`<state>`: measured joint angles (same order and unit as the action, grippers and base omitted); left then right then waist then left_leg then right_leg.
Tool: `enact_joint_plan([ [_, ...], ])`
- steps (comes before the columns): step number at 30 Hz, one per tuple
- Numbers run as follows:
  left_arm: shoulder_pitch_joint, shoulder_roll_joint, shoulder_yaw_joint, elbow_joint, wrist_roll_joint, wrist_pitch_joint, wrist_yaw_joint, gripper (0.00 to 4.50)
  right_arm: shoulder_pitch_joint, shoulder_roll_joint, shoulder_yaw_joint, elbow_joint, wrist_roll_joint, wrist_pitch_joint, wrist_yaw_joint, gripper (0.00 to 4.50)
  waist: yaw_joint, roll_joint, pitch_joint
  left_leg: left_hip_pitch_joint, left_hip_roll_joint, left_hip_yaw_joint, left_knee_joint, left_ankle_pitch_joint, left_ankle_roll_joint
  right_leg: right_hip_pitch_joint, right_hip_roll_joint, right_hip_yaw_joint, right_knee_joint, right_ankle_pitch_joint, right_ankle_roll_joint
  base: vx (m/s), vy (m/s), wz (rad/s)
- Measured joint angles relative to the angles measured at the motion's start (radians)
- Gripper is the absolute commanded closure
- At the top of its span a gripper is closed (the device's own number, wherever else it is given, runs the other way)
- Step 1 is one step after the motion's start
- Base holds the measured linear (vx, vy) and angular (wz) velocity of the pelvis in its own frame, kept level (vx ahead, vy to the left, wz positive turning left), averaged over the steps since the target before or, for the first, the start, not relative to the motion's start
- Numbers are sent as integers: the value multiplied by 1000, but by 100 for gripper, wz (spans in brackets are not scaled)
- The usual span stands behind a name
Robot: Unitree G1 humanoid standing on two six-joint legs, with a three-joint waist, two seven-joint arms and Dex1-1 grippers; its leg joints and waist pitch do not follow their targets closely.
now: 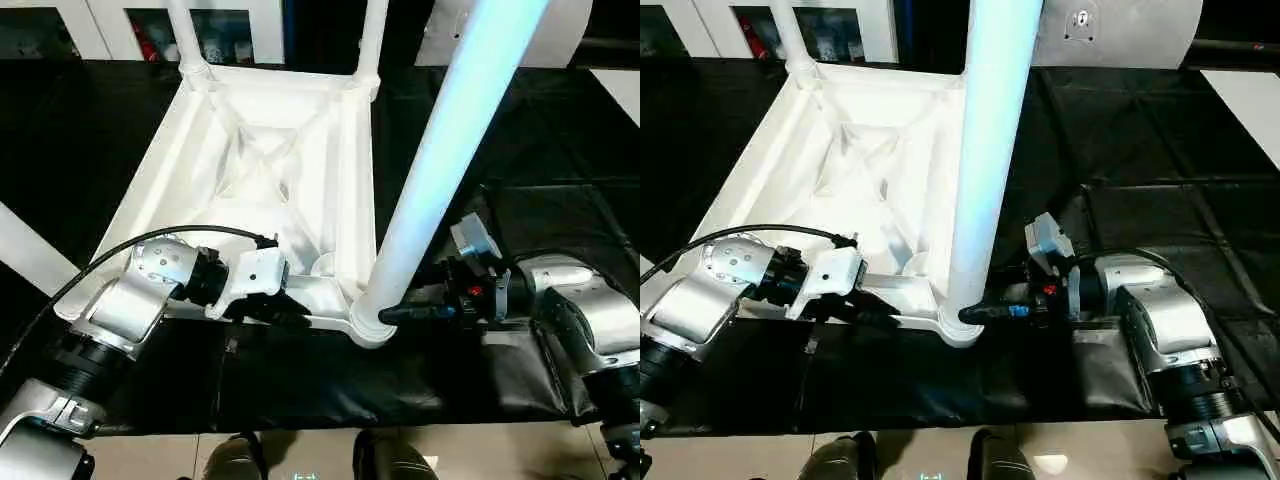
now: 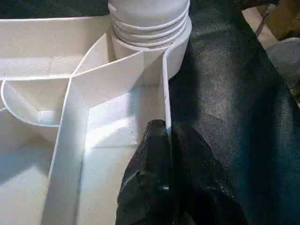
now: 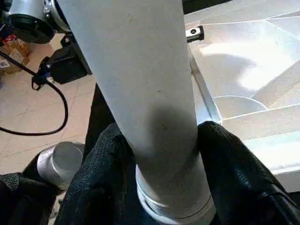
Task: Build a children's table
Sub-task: Rotate leg to tighten
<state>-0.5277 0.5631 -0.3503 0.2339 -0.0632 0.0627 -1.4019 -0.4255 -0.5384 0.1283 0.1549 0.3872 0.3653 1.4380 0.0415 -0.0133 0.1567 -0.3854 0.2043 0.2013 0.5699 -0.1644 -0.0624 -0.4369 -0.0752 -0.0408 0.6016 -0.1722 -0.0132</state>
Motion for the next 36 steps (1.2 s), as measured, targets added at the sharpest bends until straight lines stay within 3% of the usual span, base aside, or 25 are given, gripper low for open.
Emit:
enact_joint_plan([
  [6,8,-29,11,-37,0,101,50,450,65,11,-36,-77,15,56,-79,254,8,0,0,1,0,0,1,0,-1,1,-1,1,0,0,0,0,0,0],
  [11,17,-99,47,-81,45,261,214,450,104,115,-103,-154,-26,118,-363,255,-20,-2,1,3,-1,0,1,-1,-5,1,-1,2,-1,-1,2,0,0,0],
  [14,17,-160,65,-94,69,334,325,450,112,221,-148,-184,-68,152,-561,256,-45,-4,2,4,-1,-1,1,-1,-6,0,0,1,-3,-1,3,0,0,0],
  [17,6,-274,90,-90,119,416,490,450,96,386,-189,-193,-148,157,-831,257,-63,-2,2,4,-2,-1,0,-1,-6,0,0,1,-7,-1,3,0,0,0],
  [20,-14,-377,92,-70,160,457,632,450,59,522,-218,-181,-210,154,-1074,257,-67,-1,2,3,-2,-2,0,-1,-6,-2,0,1,-10,-1,3,0,0,0],
  [23,-30,-424,90,-52,179,470,706,450,37,595,-229,-169,-238,138,-1210,257,-63,1,2,2,-3,-2,-2,-1,-6,-2,0,2,-11,0,5,0,0,0],
  [24,-31,-430,89,-52,180,471,718,450,37,606,-229,-170,-243,131,-1230,201,-62,2,2,2,-4,-2,-3,-1,-6,-2,0,2,-11,2,6,0,0,0],
  [29,-30,-430,76,-66,180,470,708,450,69,597,-230,-212,-233,125,-1208,157,-58,6,2,3,-5,-3,-11,-1,-6,-1,-1,2,-14,8,8,0,0,0],
  [32,-25,-400,59,-83,179,449,678,450,92,526,-227,-216,-194,111,-1094,133,-55,10,2,2,-5,-3,-15,-1,-6,-1,0,1,-17,8,8,0,0,0],
  [36,0,-332,61,-109,156,390,613,450,142,392,-194,-212,-140,86,-880,87,-63,13,3,-1,-4,-2,-16,-2,-5,-5,1,1,-18,8,7,0,0,0],
])
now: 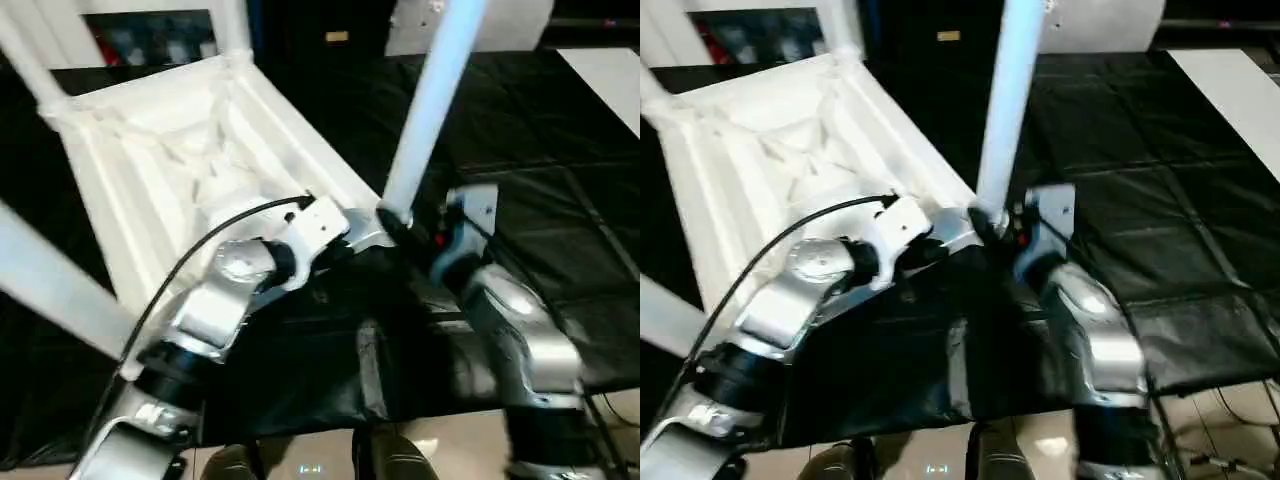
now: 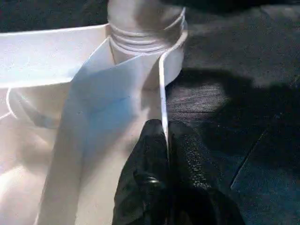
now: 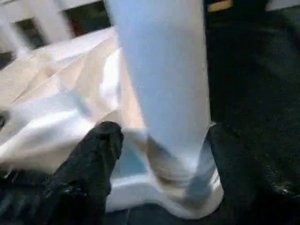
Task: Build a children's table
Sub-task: Rotate leg to tighten
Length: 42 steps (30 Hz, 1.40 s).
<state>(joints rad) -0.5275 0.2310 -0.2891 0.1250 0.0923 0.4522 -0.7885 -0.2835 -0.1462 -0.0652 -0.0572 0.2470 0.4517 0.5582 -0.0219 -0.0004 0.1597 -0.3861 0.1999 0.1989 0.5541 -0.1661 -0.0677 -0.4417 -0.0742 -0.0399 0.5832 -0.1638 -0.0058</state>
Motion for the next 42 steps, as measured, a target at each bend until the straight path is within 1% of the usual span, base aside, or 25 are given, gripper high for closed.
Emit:
enact_joint_plan([
  [1,8,17,0,-7,-11,-10,-20,450,4,-35,7,1,11,-2,54,87,1,0,0,0,1,0,0,0,0,0,0,-1,0,0,-1,0,0,0],
  [2,13,36,1,-11,-20,-22,-41,450,4,-64,10,3,18,-6,98,66,2,0,0,0,2,0,0,0,1,0,1,-1,0,0,-1,0,0,0],
  [3,20,71,7,-11,-29,-44,-77,450,5,-111,23,11,21,-20,167,66,3,0,0,0,3,0,0,0,1,0,1,-2,0,0,-1,0,0,0],
  [4,24,86,8,-12,-40,-58,-102,450,4,-141,29,16,26,-28,215,59,5,0,0,0,3,0,0,0,0,1,1,-2,0,0,-1,0,0,0],
  [8,45,158,17,-16,-80,-111,-206,450,5,-219,41,28,69,-31,376,59,12,1,2,1,2,1,2,0,0,2,1,-2,0,0,-2,0,0,0],
  [9,52,191,17,-20,-96,-124,-244,450,4,-246,45,32,85,-31,431,59,15,1,3,1,2,1,2,0,0,2,0,-1,0,0,-2,0,0,0],
  [10,54,208,16,-23,-103,-133,-273,450,4,-267,51,34,98,-32,467,59,16,-1,4,1,2,1,2,0,0,2,0,-1,0,0,-2,0,0,0],
  [15,59,297,2,-19,-135,-208,-419,450,-26,-331,87,75,123,-75,638,59,35,-4,6,1,3,1,3,3,5,2,0,-2,1,0,-2,0,0,0],
  [16,59,311,-3,-18,-141,-219,-448,450,-36,-341,97,82,131,-81,670,74,39,-4,6,1,3,1,3,3,5,3,0,-1,1,0,-2,0,0,0],
  [17,59,317,-7,-18,-144,-225,-472,450,-38,-346,100,82,138,-88,693,74,44,-4,6,1,2,2,4,3,6,3,0,-1,1,0,-3,0,0,0],
  [18,58,325,-14,-16,-148,-239,-497,450,-47,-350,111,92,140,-92,722,92,51,-5,6,1,2,2,4,3,6,3,0,-1,1,0,-3,0,0,0],
  [20,56,338,-28,-15,-157,-258,-532,450,-71,-355,129,118,142,-93,760,102,58,-5,6,0,2,2,6,2,7,3,-1,-1,2,0,-3,0,0,0],
  [22,53,347,-42,-13,-161,-276,-566,450,-87,-367,141,133,149,-93,791,125,64,-6,6,0,2,2,8,2,7,4,-1,-1,4,-1,-3,0,0,0],
  [26,43,350,-55,1,-162,-293,-590,450,-113,-371,170,163,152,-93,853,151,64,-9,6,0,2,2,14,2,7,3,-2,0,12,-1,-5,0,0,0],
  [27,36,350,-61,9,-162,-302,-596,450,-123,-373,180,179,153,-93,871,172,63,-9,6,1,3,2,15,2,7,3,-2,0,12,-1,-5,0,0,0],
  [29,33,349,-65,13,-161,-308,-603,450,-128,-377,191,184,153,-92,892,179,63,-9,6,1,3,2,16,2,6,3,-2,-1,13,-1,-5,0,0,0],
  [30,31,349,-67,16,-161,-312,-606,450,-130,-377,194,186,153,-92,904,196,63,-9,5,1,3,2,16,-1,2,4,-2,-1,14,-1,-5,0,0,0],
  [33,19,349,-70,31,-161,-324,-615,450,-145,-386,207,199,153,-92,925,223,62,-9,5,1,3,2,18,-1,2,4,-2,0,14,0,-6,0,0,0],
  [34,17,349,-71,34,-161,-327,-616,450,-148,-389,210,200,152,-93,927,223,62,-10,5,1,3,2,18,-1,2,4,-2,0,14,0,-6,0,0,0],
  [35,17,349,-71,36,-162,-330,-617,450,-150,-391,212,200,152,-93,929,234,63,-10,5,1,3,2,18,-1,2,4,-2,0,14,0,-6,0,0,0],
  [40,16,347,-70,37,-163,-324,-612,450,-153,-390,212,204,153,-84,928,240,63,-10,5,1,3,2,18,2,7,4,-2,0,15,0,-6,0,0,0],
  [42,17,337,-61,37,-163,-298,-592,450,-146,-378,197,195,154,-61,897,241,63,-10,5,1,3,2,20,2,7,4,-2,0,17,0,-6,0,0,0],
])
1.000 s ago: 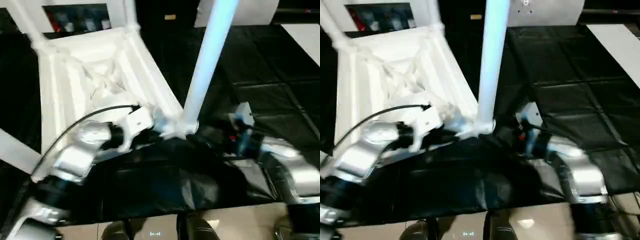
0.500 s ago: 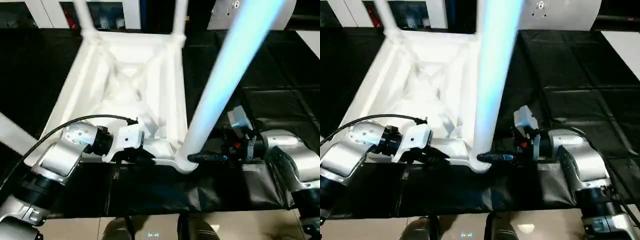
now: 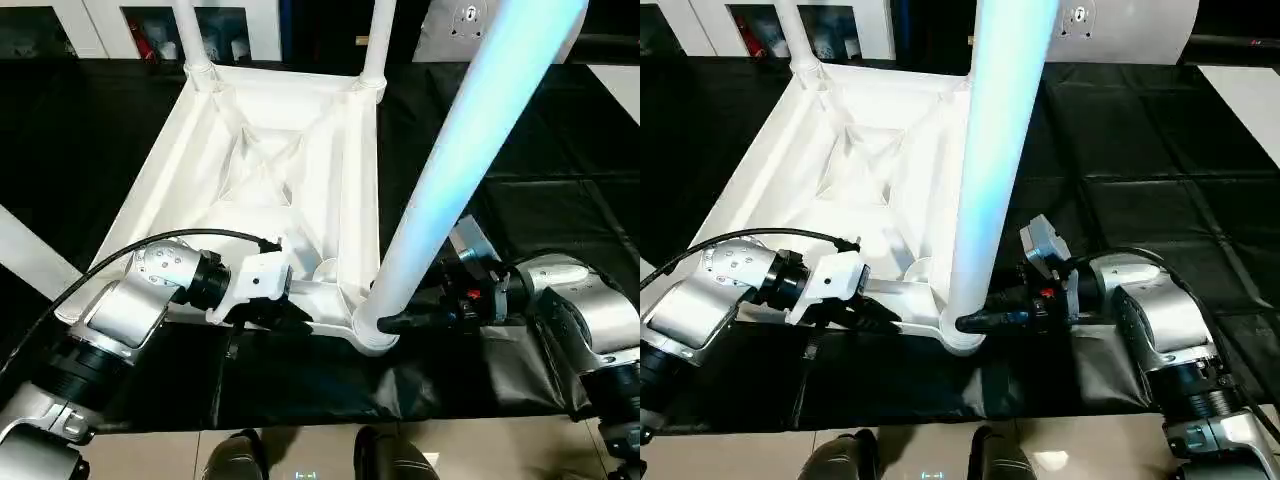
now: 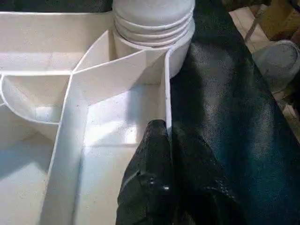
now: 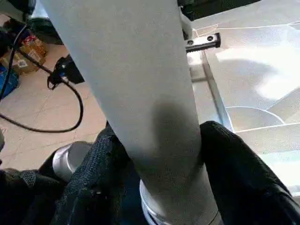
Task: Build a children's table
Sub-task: Rotate leg to tighten
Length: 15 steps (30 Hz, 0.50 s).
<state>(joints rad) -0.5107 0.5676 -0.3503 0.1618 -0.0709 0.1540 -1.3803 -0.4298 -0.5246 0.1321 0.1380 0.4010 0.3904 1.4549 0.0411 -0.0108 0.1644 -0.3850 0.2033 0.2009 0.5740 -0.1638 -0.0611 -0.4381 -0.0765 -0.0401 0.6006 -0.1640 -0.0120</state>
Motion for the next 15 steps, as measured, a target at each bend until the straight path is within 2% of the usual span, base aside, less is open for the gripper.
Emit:
enact_joint_plan([
  [5,0,-44,44,-26,29,141,132,450,43,92,-63,-61,-15,55,-236,241,-13,-1,0,2,0,0,3,-2,-6,0,0,1,2,0,1,0,0,0],
  [10,-2,-147,69,-58,74,289,319,450,59,234,-140,-125,-83,119,-577,243,-61,-3,0,2,0,0,3,-1,-7,-2,0,1,0,0,5,0,0,0],
  [13,-15,-264,91,-60,117,382,473,450,56,392,-193,-164,-174,145,-850,245,-68,-2,0,2,0,-1,2,-1,-7,-5,1,1,0,1,5,0,0,0],
  [15,-24,-323,96,-53,130,410,549,450,41,455,-205,-174,-207,157,-984,245,-68,-2,0,1,0,-1,0,-1,-8,-6,2,1,0,2,5,0,0,0],
])
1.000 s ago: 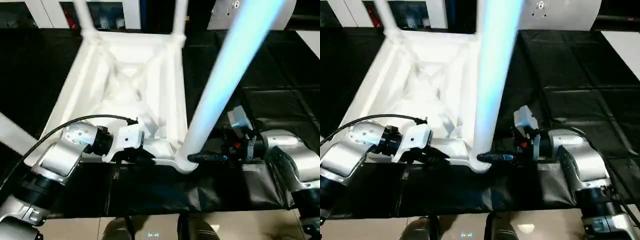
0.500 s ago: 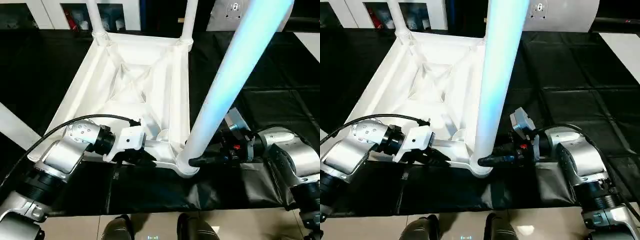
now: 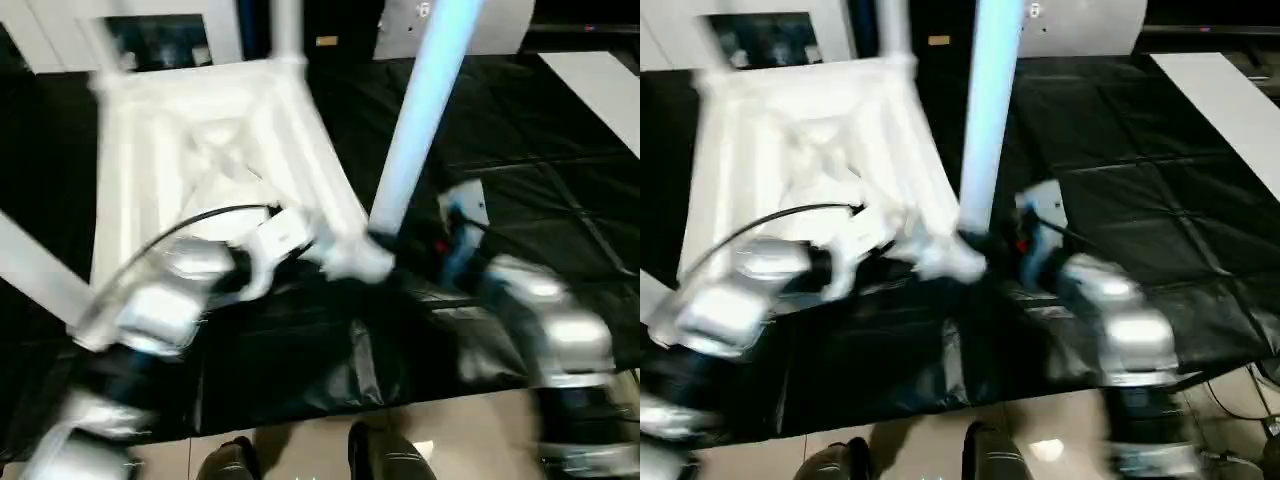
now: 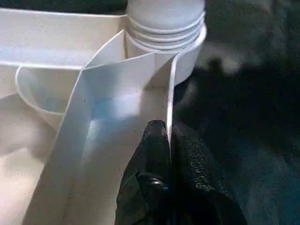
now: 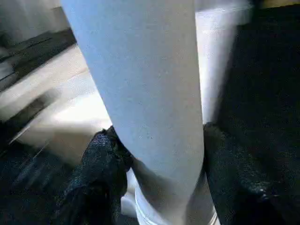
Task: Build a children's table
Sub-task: Rotate leg to tighten
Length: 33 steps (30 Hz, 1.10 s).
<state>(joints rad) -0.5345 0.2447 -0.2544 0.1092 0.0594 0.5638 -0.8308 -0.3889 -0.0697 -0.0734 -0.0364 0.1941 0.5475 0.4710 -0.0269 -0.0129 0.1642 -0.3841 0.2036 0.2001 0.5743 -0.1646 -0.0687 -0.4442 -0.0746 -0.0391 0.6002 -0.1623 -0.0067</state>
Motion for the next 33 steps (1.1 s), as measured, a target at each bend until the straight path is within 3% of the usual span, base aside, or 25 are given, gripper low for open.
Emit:
enact_joint_plan([
  [4,-25,-92,2,27,21,29,121,450,-39,78,-18,4,-42,10,-193,245,8,1,0,-2,-1,0,-5,0,0,-1,0,0,-4,3,-4,0,0,0],
  [6,-26,-95,1,27,23,29,127,450,-39,87,-18,3,-44,6,-211,176,11,1,0,-2,-1,0,-9,0,0,-1,0,-1,-7,3,-4,0,0,0],
  [11,-26,-87,-3,24,24,25,115,450,-27,91,-18,-12,-41,6,-195,140,12,2,0,-2,-1,0,-10,0,0,-1,0,-1,-7,3,-5,0,0,0],
  [18,9,66,-36,3,1,-123,-42,450,3,-128,39,26,30,-70,140,77,15,3,1,-2,0,0,-10,0,0,0,1,-2,-7,3,-4,0,0,0],
  [21,26,126,-37,4,-29,-193,-138,450,4,-222,61,63,40,-137,299,77,24,4,2,-2,0,0,-10,0,0,-1,0,-2,-7,3,-4,0,0,0],
  [22,33,154,-38,5,-45,-223,-191,450,3,-259,63,78,45,-167,372,77,34,4,2,-2,0,0,-10,0,0,-1,0,-2,-7,3,-5,0,0,0],
  [27,22,235,-53,55,-86,-338,-341,450,4,-374,100,101,122,-204,657,77,61,4,2,-2,-1,1,-7,-1,1,2,-1,-2,-7,3,-5,0,0,0],
  [30,11,267,-58,92,-104,-388,-417,450,1,-413,129,138,134,-234,770,77,61,4,2,-1,-1,1,-6,-1,1,2,-1,-2,-6,3,-5,0,0,0],
  [33,8,282,-59,108,-109,-414,-462,450,-8,-415,144,174,147,-245,827,113,61,3,2,-1,0,1,-5,-1,1,2,-1,-2,-5,3,-5,0,0,0],
])
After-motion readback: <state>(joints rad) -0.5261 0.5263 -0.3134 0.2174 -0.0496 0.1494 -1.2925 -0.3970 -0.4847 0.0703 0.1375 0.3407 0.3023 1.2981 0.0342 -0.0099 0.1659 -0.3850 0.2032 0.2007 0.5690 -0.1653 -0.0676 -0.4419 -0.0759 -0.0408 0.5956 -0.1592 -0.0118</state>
